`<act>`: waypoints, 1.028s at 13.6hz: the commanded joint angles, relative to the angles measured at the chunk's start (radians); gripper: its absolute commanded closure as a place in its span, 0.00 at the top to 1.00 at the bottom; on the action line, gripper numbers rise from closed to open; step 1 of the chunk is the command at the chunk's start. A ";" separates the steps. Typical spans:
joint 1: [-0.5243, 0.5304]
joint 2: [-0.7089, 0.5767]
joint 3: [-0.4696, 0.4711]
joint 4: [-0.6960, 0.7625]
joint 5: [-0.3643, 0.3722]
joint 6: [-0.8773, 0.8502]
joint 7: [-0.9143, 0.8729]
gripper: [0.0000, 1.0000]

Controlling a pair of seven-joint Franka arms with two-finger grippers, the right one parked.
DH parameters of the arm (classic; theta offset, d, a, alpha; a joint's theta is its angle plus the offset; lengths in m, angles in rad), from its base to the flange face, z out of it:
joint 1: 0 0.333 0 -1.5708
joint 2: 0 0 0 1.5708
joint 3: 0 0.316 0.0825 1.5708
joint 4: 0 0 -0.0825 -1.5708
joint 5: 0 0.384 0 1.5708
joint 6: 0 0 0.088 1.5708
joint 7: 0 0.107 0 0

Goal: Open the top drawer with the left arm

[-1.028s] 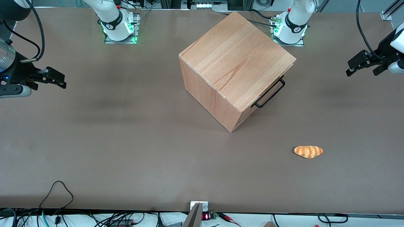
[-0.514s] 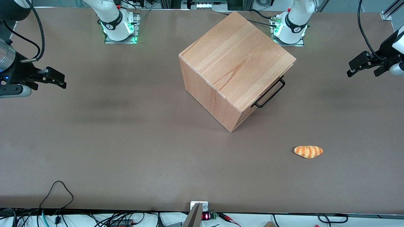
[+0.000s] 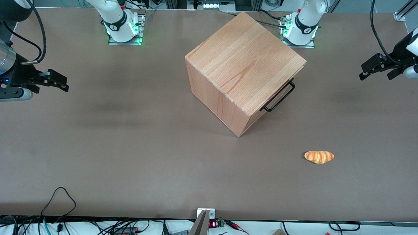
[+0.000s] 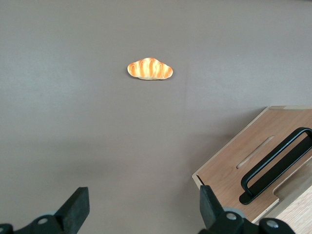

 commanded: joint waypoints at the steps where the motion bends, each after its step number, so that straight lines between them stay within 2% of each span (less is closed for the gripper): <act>1: 0.003 0.035 -0.008 0.034 0.018 -0.023 0.020 1.00; 8: -0.077 0.127 -0.044 0.034 -0.019 -0.001 0.086 1.00; 12: -0.078 0.195 -0.084 0.011 -0.158 0.020 0.145 1.00; 14: -0.080 0.209 -0.096 -0.028 -0.194 0.069 0.216 1.00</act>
